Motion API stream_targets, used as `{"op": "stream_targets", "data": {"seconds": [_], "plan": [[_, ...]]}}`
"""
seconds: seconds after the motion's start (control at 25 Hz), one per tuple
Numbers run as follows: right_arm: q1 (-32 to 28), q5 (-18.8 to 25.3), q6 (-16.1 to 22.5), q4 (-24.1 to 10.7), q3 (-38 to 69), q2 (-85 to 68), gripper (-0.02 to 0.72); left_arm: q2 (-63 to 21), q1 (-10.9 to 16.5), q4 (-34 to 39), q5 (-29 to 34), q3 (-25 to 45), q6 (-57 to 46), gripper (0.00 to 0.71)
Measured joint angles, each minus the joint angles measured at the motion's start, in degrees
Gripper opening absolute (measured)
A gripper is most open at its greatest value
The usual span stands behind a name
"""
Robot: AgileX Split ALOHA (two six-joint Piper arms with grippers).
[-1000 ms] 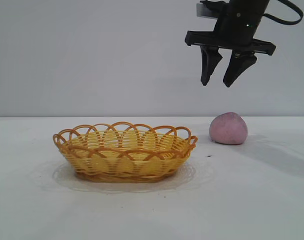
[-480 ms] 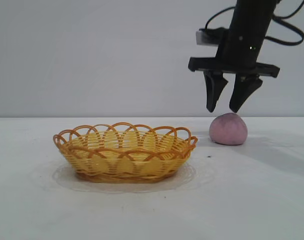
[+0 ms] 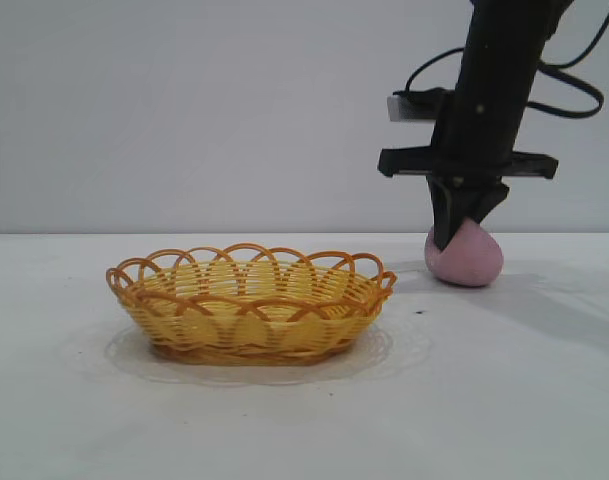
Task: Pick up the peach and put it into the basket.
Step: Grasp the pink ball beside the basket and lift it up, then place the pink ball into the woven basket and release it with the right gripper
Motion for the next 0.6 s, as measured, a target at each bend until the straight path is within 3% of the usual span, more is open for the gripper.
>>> {"op": "stream_targets", "data": {"seconds": [0.12,0.36,0.6], "plan": [[4.64,4.23,-3.23,4.0,0.0,-1.29,0.0,0.0,0.47,0.0,0.0,0.0,0.0,0.403],[12.27,5.51,-4.21,5.41,0.0,0.98,0.0,0.0,0.47,0.0,0.0,0.0,0.0,0.403],[14.38,4.62,-4.54,5.41,0.0,6.92,0.0,0.0,0.47,0.0,0.0,0.0,0.0,0.403]]}}
